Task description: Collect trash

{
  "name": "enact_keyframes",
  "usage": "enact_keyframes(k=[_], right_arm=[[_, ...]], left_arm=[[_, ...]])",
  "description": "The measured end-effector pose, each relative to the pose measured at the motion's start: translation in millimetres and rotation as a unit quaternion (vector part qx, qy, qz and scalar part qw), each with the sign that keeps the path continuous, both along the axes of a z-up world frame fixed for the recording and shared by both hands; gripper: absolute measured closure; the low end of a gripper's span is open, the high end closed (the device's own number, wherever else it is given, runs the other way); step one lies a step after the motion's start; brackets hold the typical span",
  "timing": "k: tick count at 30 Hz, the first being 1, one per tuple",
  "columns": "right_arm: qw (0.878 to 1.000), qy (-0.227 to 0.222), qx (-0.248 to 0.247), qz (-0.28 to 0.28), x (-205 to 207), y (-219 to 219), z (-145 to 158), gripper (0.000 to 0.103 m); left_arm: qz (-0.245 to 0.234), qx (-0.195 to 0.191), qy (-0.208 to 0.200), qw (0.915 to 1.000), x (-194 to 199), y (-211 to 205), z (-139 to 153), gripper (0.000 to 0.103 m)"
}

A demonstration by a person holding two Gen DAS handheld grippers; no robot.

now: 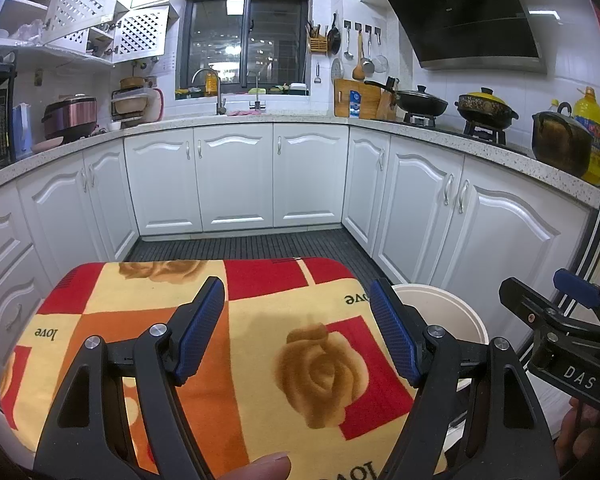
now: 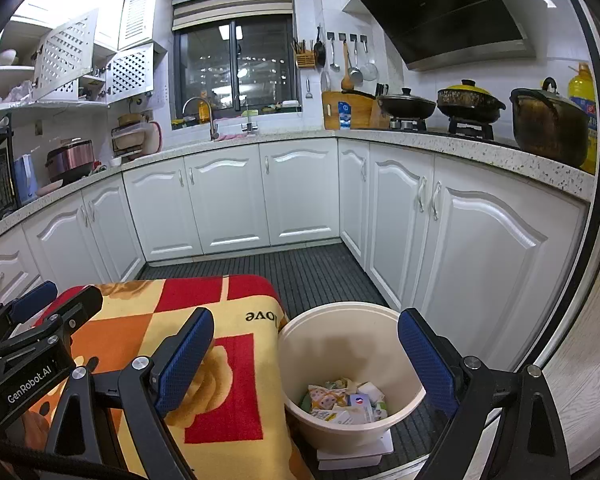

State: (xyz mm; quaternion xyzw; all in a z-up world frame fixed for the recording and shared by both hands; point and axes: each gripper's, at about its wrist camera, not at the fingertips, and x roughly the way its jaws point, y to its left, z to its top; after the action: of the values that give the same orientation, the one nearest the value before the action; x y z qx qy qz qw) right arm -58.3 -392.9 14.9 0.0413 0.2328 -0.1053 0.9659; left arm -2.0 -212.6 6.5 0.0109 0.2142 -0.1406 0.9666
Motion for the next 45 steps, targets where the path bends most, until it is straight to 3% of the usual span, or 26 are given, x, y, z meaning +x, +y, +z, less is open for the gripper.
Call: enact_keyframes(k=[45], right_arm=[[1.000, 0.015, 0.010, 0.003, 3, 2, -12, 0.011]], left_arm=[[0.000, 0.012, 0.007, 0.9999, 2, -3, -7, 0.029]])
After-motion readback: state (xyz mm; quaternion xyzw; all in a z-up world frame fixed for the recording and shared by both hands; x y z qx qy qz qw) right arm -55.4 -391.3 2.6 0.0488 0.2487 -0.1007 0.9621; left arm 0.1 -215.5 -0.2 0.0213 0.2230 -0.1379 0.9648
